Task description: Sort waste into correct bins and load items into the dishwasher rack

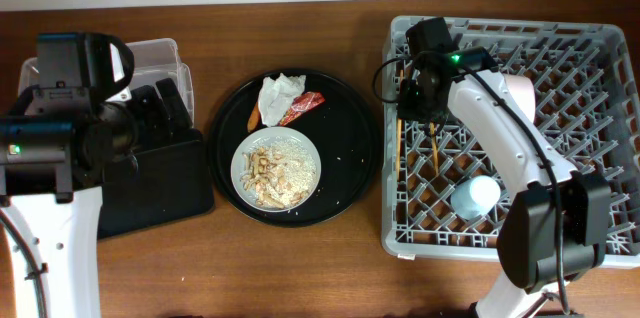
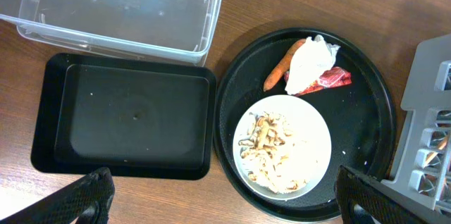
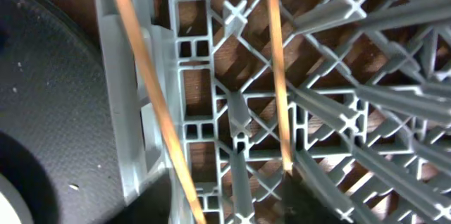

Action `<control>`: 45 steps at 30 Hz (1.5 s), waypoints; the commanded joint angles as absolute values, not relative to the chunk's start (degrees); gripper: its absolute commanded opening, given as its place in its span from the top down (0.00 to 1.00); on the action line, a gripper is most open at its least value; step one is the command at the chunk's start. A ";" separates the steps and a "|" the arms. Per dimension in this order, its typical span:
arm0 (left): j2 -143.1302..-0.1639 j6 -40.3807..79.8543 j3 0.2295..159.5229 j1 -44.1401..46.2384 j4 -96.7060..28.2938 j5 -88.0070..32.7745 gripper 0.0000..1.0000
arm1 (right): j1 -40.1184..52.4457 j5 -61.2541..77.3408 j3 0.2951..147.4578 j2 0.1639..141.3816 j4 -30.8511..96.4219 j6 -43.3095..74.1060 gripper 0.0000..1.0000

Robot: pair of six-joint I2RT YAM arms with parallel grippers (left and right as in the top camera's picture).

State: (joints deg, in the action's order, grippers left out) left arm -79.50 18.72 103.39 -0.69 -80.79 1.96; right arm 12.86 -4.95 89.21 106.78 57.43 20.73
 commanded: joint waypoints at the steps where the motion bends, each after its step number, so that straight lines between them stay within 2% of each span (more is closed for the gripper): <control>1: -79.53 19.31 103.88 -0.93 -80.68 1.93 0.01 | 13.47 -4.51 89.30 106.45 57.28 19.92 0.72; 7: -79.53 19.31 103.88 -0.93 -80.68 1.93 0.01 | 13.47 0.89 89.23 108.29 50.72 16.71 0.70; 9: -79.53 19.31 103.88 -0.93 -80.68 1.93 0.01 | 13.43 0.84 89.23 111.20 48.51 16.71 0.66; 10: -79.53 19.31 103.88 -0.93 -80.68 1.93 0.01 | 13.43 0.67 89.25 112.12 47.40 16.73 0.71; 11: -79.53 19.31 103.88 -0.93 -80.68 1.93 0.01 | 13.43 0.67 89.25 112.68 45.93 16.78 0.81; 14: -79.53 19.31 103.88 -0.93 -80.68 1.93 0.01 | 13.37 -0.58 89.25 112.79 45.65 16.75 0.86; 17: -79.53 19.31 103.88 -0.93 -80.68 1.93 0.01 | 12.21 -0.60 89.38 112.77 44.29 16.73 0.84; 20: -79.53 19.31 103.88 -0.93 -80.68 1.93 0.01 | 11.00 10.50 90.50 110.67 45.69 11.62 0.74; 22: -79.53 19.31 103.88 -0.93 -80.68 1.93 0.01 | 15.27 11.44 91.22 103.98 46.94 11.14 0.71; 24: -79.53 19.31 103.88 -0.93 -80.68 1.93 0.01 | 23.81 11.44 91.20 100.42 48.99 11.62 0.63; 27: -79.53 19.31 103.88 -0.93 -80.68 1.93 0.01 | 34.48 10.00 89.32 106.06 50.50 19.09 0.62; 30: -79.53 19.31 103.88 -0.93 -80.68 1.93 0.01 | 38.41 9.87 89.14 109.91 49.93 20.21 0.65; 32: -79.53 19.31 103.88 -0.93 -80.68 1.93 0.01 | 39.48 8.03 89.17 105.08 51.29 20.23 0.65; 35: -79.53 19.31 103.88 -0.93 -80.68 1.93 0.01 | 40.32 -9.30 89.17 83.88 57.08 16.93 0.64; 36: -79.53 19.31 103.88 -0.93 -80.68 1.93 0.01 | 40.86 -9.72 89.17 78.35 57.78 13.69 0.58; 37: -79.53 19.31 103.88 -0.93 -80.68 1.93 0.01 | 40.86 -9.41 89.17 72.12 58.81 13.56 0.02; 40: -79.53 19.31 103.88 -0.93 -80.68 1.93 0.01 | 40.86 -9.43 89.17 62.11 65.39 13.58 0.02; 42: -79.53 19.31 103.88 -0.93 -80.68 1.91 0.01 | 40.86 -13.37 89.17 57.10 74.28 13.56 0.02; 45: -79.53 19.31 103.88 -0.93 -80.68 1.93 0.01 | 40.86 -21.89 89.08 46.65 77.38 13.52 0.02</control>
State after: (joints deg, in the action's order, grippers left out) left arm -79.50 18.72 103.39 -0.69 -80.79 1.96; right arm 40.66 -14.76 89.03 52.07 76.71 13.65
